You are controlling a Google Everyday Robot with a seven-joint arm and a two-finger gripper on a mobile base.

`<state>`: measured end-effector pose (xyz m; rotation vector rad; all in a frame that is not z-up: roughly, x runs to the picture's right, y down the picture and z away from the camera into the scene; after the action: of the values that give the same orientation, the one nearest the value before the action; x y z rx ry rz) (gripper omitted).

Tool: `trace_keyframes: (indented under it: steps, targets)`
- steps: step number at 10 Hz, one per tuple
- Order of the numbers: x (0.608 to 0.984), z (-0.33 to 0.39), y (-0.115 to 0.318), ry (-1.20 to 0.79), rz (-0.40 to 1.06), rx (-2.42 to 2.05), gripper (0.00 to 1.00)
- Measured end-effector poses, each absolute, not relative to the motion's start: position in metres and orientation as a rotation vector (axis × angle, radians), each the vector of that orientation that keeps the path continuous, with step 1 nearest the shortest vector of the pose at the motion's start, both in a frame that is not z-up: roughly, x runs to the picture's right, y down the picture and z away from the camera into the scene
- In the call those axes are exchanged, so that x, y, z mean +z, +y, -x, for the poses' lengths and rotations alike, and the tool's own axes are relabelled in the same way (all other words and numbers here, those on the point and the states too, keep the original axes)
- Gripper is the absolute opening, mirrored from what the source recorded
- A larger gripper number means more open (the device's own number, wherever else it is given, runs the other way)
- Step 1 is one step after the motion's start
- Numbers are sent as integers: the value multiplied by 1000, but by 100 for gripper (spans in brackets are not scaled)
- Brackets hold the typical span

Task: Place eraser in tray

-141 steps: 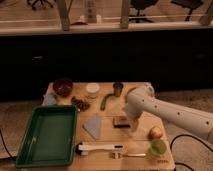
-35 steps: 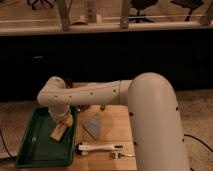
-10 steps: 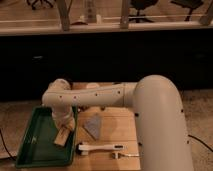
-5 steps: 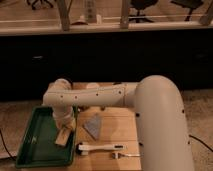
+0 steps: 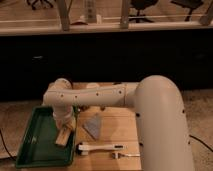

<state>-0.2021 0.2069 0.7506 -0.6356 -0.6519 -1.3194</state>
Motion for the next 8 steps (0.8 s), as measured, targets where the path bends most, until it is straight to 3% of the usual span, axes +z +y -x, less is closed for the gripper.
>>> trace_keyframes:
  steps: [8]
  targets:
    - [750, 199, 207, -669, 638, -1341, 1]
